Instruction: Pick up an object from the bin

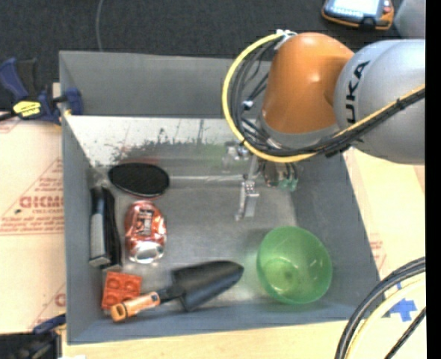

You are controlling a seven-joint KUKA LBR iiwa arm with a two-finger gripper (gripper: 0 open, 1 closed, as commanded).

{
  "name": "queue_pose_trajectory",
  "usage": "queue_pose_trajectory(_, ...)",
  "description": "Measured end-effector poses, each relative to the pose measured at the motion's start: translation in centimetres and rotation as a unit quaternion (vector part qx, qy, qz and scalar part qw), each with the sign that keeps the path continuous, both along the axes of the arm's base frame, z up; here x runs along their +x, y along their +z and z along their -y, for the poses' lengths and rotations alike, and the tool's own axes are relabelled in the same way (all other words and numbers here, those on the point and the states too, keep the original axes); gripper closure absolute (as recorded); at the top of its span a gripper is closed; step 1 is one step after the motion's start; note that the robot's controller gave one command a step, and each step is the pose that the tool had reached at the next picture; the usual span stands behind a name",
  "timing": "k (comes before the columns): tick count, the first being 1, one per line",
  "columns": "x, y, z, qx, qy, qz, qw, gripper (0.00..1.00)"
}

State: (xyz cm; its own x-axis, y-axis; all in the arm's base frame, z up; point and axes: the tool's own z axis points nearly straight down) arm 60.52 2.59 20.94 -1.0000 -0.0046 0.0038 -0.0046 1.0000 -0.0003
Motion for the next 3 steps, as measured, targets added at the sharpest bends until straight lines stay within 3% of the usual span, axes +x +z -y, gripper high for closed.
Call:
queue_pose_trajectory(1, 0.2, 0.5, 0.0, 0.0, 0.0, 0.0041, 1.0, 0.0)
queue_pose_trajectory(2, -5.7, -4.9, -6.6, 0.001, 0.168, 0.0036, 0.9858, 0.0)
queue_pose_trajectory(3, -5.7, -6.6, -3.5, 0.0, 0.153, 0.0059, 0.9883, 0.0)
